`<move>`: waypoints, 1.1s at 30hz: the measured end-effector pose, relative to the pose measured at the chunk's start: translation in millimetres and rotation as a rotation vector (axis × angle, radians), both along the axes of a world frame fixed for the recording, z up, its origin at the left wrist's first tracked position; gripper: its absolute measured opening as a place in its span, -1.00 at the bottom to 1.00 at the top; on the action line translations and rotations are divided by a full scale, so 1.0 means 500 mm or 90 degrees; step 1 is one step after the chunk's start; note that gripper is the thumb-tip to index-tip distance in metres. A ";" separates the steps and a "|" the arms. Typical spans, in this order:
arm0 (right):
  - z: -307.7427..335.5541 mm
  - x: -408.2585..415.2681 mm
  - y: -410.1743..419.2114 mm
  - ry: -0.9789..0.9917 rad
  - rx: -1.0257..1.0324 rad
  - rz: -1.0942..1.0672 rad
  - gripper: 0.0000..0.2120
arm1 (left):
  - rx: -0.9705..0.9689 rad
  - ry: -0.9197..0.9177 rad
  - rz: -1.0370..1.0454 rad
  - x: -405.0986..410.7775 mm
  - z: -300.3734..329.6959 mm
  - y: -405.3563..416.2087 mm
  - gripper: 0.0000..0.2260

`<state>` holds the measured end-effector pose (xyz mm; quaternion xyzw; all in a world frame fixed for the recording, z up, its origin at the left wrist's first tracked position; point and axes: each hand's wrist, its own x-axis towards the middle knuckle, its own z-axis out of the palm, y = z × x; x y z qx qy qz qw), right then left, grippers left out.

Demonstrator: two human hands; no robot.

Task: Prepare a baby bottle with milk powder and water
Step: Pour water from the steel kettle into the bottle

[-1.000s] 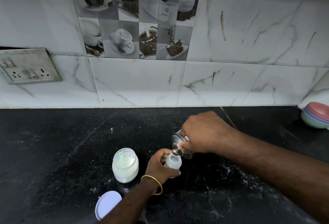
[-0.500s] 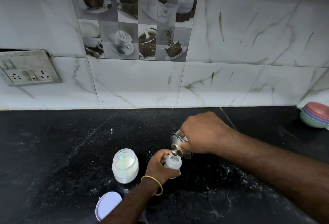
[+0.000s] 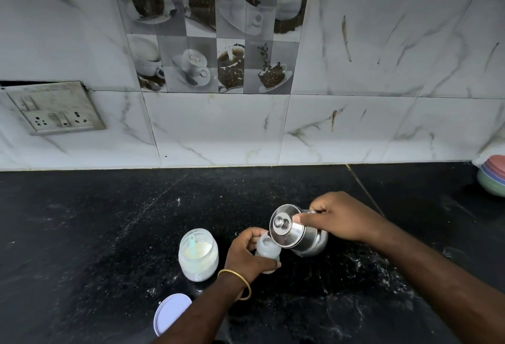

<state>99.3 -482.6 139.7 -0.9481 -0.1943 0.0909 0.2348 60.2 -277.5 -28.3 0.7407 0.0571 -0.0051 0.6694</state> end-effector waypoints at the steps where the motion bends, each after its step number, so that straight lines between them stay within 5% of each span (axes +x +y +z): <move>1: -0.011 -0.001 -0.009 0.021 0.038 -0.006 -0.45 | 0.000 0.001 0.002 -0.001 0.001 -0.001 -0.49; 13: -0.170 -0.042 -0.151 0.266 0.334 -0.187 -0.58 | 0.032 0.001 0.060 -0.005 0.008 -0.029 -0.52; 28: -0.316 -0.017 -0.276 0.307 0.429 -0.254 -0.56 | 0.037 0.029 0.198 -0.036 -0.015 -0.074 -0.52; 33: -0.305 -0.012 -0.281 0.346 0.352 -0.247 -0.48 | -0.012 0.046 0.206 -0.047 -0.001 -0.068 -0.54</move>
